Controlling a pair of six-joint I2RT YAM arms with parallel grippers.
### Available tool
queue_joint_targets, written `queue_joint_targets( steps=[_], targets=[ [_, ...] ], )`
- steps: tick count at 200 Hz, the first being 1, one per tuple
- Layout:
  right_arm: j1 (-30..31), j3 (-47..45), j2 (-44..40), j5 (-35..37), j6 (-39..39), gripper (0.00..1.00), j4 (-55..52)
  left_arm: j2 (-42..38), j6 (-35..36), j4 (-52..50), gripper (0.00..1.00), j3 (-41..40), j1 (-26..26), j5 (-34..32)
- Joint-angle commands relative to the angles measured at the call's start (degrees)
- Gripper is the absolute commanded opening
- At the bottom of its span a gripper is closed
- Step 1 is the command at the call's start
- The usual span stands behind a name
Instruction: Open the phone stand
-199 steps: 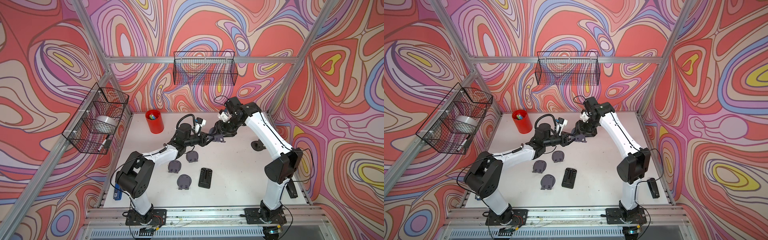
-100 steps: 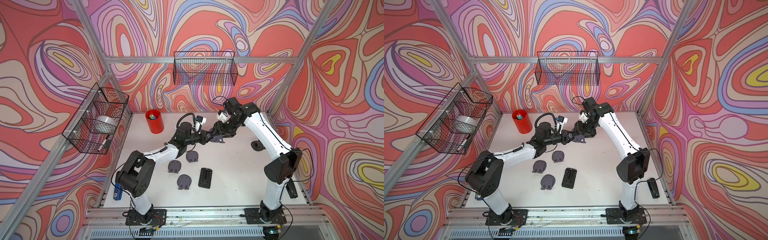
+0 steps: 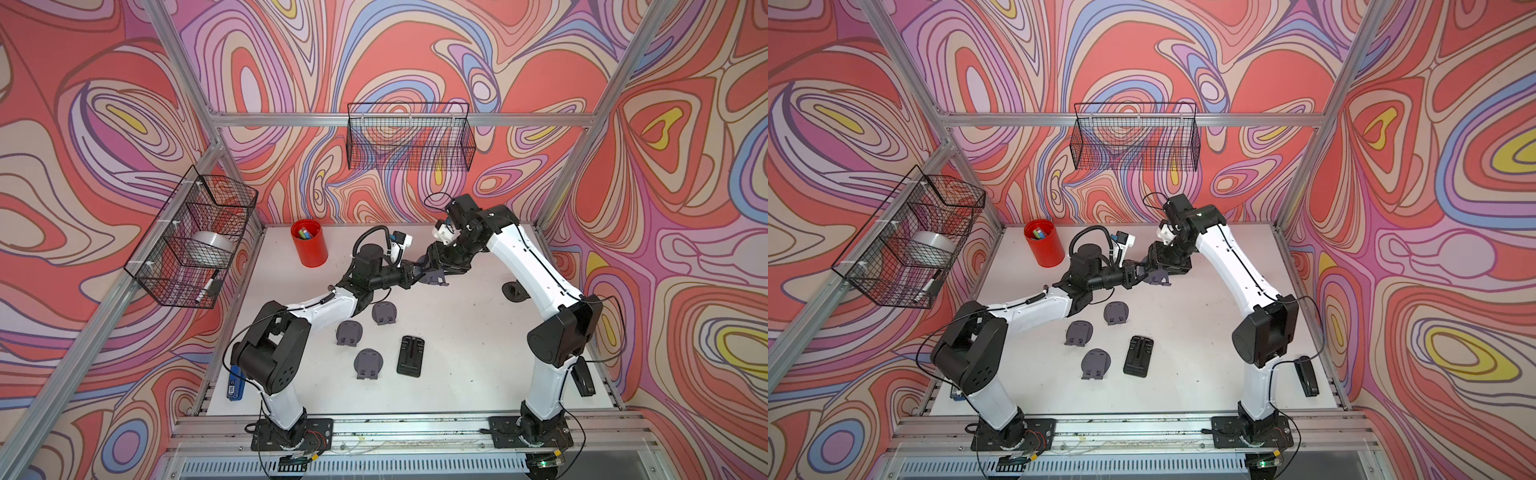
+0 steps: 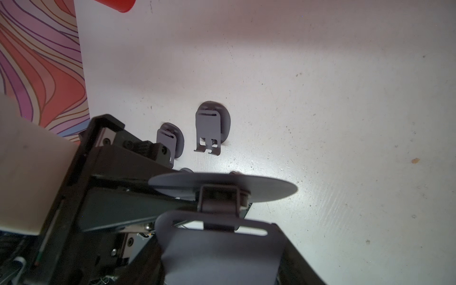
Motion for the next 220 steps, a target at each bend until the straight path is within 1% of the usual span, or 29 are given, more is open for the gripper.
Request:
queue_joint_targets(
  steps=[1, 8, 31, 50, 59, 68, 91, 113, 128, 156, 167, 170, 179, 186, 195, 205, 212, 220],
  targets=[
    [0.3, 1.8, 1.0, -0.3, 0.5, 0.02, 1.6, -0.3, 0.9, 1.3, 0.00, 0.8, -0.3, 2.0],
    [0.3, 1.8, 0.9, -0.5, 0.6, 0.05, 2.0, -0.4, 0.8, 1.3, 0.00, 0.8, -0.3, 2.1],
    [0.3, 1.2, 0.4, -1.0, 1.1, 0.21, 3.5, -1.0, 1.2, 1.8, 0.00, 0.5, -0.2, 2.3],
    [0.2, -0.4, -0.7, -1.2, 1.6, 0.39, 5.3, -1.5, 1.4, 2.0, 0.00, 0.4, -0.3, 2.8],
    [0.3, -1.4, -1.4, -1.2, 1.7, 0.45, 6.2, -1.8, 1.5, 2.2, 0.00, 0.4, -0.2, 3.4],
    [0.2, -2.4, -2.2, -1.0, 1.8, 0.54, 6.8, -2.0, 1.8, 2.2, 0.00, 0.5, -0.1, 3.7],
    [0.3, -4.7, -4.1, 0.0, 1.6, 0.74, 8.4, -2.1, 1.8, 2.2, 0.00, 0.8, 0.5, 4.8],
    [0.2, -6.4, -6.0, 1.2, 1.7, 0.87, 9.8, -2.5, 2.9, 1.4, 0.00, 0.9, 0.8, 4.5],
    [0.2, -6.5, -6.6, 1.7, 1.6, 0.91, 10.0, -2.8, 3.9, 0.5, 0.00, 1.1, 0.9, 4.2],
    [0.2, -6.4, -7.8, 2.9, 1.9, 0.92, 10.3, -3.1, 5.8, -0.6, 0.00, 0.9, 1.1, 3.4],
    [0.2, -6.1, -7.8, 3.7, 1.9, 0.87, 10.4, -3.4, 7.3, 0.0, 0.00, 0.2, 1.2, 3.1],
    [0.2, -6.1, -9.3, 3.8, 1.9, 0.86, 10.3, -3.5, 7.8, 0.3, 0.00, -0.1, 1.3, 3.0],
    [0.0, -5.9, -10.0, 4.5, 1.6, 0.82, 10.1, -3.9, 9.4, 1.1, 0.00, -0.9, 1.6, 2.8],
    [-0.1, -5.7, -10.4, 5.0, 1.1, 0.76, 9.9, -4.1, 10.6, 1.3, 0.00, -1.1, 1.9, 3.3],
    [-0.3, -5.7, -11.0, 5.3, 0.2, 0.62, 9.7, -3.9, 11.5, 1.4, 0.00, -1.3, 2.8, 4.0],
    [-1.2, -6.2, -11.6, 5.6, 0.1, 0.50, 9.5, -3.9, 12.0, 1.7, 0.00, -1.7, 3.7, 3.8],
    [-2.1, -6.6, -11.9, 5.0, 0.2, 0.43, 9.6, -4.2, 12.7, 1.6, 0.00, -2.2, 4.2, 3.0],
    [-2.9, -6.8, -12.1, 4.3, 0.8, 0.38, 9.6, -5.0, 14.5, 1.2, 0.00, -3.0, 4.4, 1.0]
  ],
)
